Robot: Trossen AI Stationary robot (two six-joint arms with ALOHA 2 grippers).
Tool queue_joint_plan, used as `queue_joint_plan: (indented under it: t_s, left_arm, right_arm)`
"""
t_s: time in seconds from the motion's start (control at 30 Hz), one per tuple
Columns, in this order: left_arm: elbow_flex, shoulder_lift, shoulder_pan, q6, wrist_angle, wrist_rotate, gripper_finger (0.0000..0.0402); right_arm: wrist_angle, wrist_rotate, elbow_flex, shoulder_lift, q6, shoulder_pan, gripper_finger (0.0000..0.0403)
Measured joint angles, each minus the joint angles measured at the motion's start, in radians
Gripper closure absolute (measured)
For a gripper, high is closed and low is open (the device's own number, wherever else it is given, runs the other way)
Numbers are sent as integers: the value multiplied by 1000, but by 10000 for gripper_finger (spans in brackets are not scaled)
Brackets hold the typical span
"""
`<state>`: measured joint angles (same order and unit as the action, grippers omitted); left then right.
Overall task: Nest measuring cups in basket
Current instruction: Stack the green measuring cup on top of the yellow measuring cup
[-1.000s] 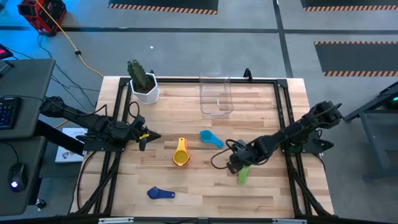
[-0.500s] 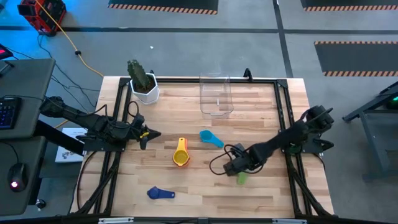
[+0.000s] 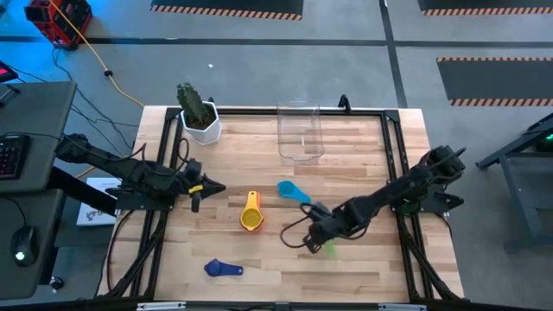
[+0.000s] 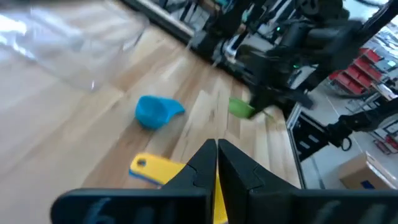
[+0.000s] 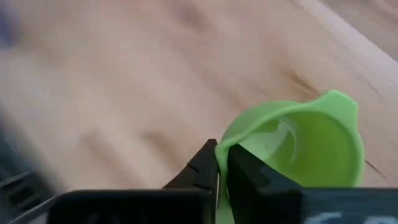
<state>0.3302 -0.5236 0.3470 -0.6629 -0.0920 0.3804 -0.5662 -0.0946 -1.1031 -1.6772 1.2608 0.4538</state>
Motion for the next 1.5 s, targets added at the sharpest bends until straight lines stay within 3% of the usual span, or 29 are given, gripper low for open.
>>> queue_joint_plan:
  t_s: [0.27, 0.4, 0.53, 0.8, 1.07, 1.5]
  left_arm:
    - [1, 0, 0, 133, 102, 26, 371]
    - [1, 0, 0, 144, 129, 26, 369]
    - [1, 1, 0, 140, 192, 26, 369]
    - [1, 1, 0, 194, 406, 37, 369]
    - [1, 1, 0, 247, 483, 126, 369]
    - [1, 1, 0, 230, 487, 132, 369]
  right_arm:
    - [54, 160, -319, -115, -717, -103, 399]
    - [-150, 185, -590, -284, -1045, -168, 400]
    - [-335, 145, -855, -460, -1352, -215, 400]
    - [-570, 129, -1249, -740, -1770, -252, 401]
    - [-600, 95, -1173, -744, -2183, -235, 399]
    - [-565, 75, -1173, -745, -2339, -237, 397]
